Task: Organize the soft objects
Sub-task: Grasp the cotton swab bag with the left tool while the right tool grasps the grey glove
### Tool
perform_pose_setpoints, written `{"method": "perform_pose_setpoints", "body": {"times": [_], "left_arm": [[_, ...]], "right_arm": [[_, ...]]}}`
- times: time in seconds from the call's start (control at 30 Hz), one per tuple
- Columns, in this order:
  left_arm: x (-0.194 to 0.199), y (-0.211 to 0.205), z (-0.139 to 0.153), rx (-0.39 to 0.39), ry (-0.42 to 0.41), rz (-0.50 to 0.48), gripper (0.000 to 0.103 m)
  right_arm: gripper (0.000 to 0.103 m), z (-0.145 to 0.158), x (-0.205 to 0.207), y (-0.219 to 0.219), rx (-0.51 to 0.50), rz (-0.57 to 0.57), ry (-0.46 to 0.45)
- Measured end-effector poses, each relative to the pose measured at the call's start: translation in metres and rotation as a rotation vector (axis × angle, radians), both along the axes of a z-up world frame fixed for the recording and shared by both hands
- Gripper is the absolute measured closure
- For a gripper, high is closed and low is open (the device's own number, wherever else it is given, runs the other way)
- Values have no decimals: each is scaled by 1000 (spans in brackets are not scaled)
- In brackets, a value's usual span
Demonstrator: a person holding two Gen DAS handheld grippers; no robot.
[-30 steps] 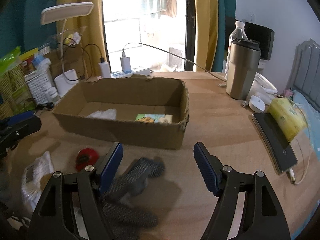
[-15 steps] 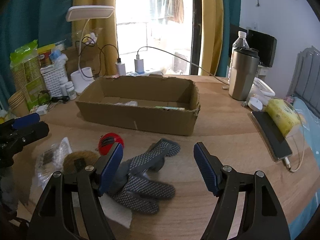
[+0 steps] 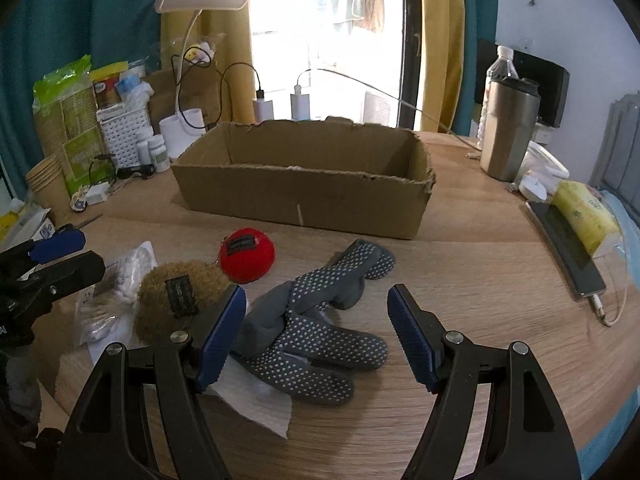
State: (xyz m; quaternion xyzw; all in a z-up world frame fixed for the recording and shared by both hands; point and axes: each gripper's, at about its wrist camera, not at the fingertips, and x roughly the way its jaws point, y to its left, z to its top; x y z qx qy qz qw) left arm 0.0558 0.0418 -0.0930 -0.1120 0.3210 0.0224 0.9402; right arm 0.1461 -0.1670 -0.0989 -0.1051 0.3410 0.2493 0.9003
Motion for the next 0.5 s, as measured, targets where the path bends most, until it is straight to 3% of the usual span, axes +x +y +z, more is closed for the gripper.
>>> {"method": "perform_pose_setpoints", "body": {"times": [0.5], "left_arm": [[6,4,-24,36,77,-3,19]], "right_arm": [[27,-23,7,10,-27,2,62]]}}
